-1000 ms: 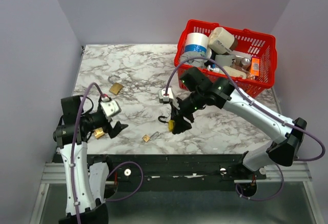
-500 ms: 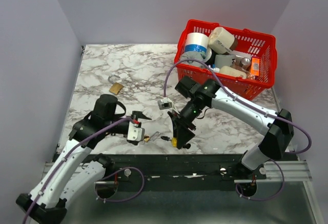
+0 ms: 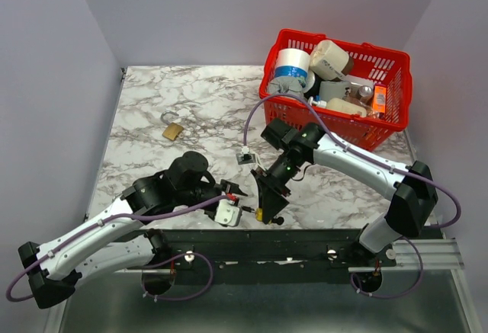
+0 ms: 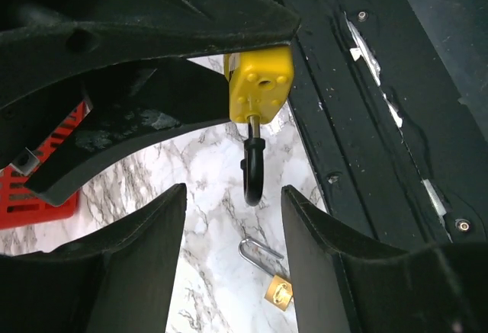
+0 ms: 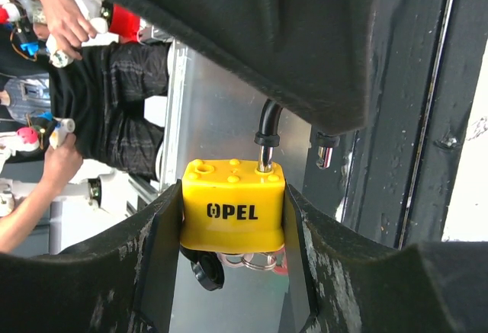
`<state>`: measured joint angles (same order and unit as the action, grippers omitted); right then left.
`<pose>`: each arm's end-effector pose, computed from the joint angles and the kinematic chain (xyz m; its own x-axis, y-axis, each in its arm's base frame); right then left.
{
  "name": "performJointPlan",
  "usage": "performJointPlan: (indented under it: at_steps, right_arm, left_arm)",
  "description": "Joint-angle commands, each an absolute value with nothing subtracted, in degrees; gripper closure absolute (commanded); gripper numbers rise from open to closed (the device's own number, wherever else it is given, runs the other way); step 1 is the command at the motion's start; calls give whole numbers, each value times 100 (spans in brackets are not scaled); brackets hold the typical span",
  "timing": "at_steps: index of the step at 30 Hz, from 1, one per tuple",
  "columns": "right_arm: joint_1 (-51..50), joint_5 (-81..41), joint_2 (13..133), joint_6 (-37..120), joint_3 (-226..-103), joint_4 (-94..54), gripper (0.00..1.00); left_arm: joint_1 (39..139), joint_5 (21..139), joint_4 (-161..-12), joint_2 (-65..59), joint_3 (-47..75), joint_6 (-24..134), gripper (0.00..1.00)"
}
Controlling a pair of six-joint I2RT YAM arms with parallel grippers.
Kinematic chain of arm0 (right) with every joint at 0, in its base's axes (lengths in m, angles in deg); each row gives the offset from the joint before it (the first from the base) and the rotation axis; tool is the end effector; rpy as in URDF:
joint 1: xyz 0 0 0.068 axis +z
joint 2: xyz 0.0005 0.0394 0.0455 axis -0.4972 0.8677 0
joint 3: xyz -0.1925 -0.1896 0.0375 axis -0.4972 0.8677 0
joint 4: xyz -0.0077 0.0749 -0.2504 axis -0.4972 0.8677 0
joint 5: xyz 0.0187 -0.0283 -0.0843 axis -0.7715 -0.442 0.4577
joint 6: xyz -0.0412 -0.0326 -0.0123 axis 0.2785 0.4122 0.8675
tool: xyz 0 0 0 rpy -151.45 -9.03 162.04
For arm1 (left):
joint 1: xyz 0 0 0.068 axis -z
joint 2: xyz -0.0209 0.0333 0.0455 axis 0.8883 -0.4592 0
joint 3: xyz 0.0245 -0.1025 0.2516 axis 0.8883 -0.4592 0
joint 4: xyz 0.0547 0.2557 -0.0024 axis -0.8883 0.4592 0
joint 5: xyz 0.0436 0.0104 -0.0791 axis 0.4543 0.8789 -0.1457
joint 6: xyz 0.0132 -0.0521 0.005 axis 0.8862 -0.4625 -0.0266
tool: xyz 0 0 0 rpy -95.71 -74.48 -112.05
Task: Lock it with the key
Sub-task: Lock the lock.
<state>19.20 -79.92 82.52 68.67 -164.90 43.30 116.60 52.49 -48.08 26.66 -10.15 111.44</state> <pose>0.1676 0.2430 0.2887 -0.4597 -0.7318 -0.5032 -0.6114 -0.1503 0.7769 0.0794 -0.1448 0.3147 0.4385 0.3745 -0.8170 0.8953 -0.2618 0.3605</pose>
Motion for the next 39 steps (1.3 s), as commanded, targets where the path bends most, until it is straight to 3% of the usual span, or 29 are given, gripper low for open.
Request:
performJointPlan:
  at_steps: [1, 22, 25, 26, 28, 33, 35, 39]
  right_arm:
    - [1888, -8350, 8077, 6631, -16492, 4066, 99]
    - [1888, -8429, 8059, 6587, -16553, 4039, 99]
    - [1888, -8394, 8059, 6578, -16562, 4030, 99]
    - [1888, -8394, 8059, 6561, -16562, 4013, 99]
    - [1870, -8394, 8068, 6525, -16554, 3987, 99]
    - [1835, -8403, 8094, 6481, -16510, 3960, 99]
    - [1818, -8403, 8103, 6472, -16536, 3960, 99]
    - [1695, -8035, 8016, 6569, -16676, 3987, 1]
  left_arm:
    - [11830, 5664, -5110, 2723, -1054, 10704, 42]
    - [12076, 5849, -5296, 2705, -1361, 10669, 67]
    - [12102, 5857, -5357, 2705, -1344, 10607, 81]
    - [12102, 5849, -5366, 2705, -1327, 10590, 90]
    - [12102, 5884, -5427, 2696, -1300, 10476, 97]
    - [12102, 5866, -5428, 2766, -1335, 10317, 92]
    - [12102, 5857, -5445, 2775, -1335, 10247, 100]
    - [12094, 5814, -5507, 2889, -1291, 9827, 100]
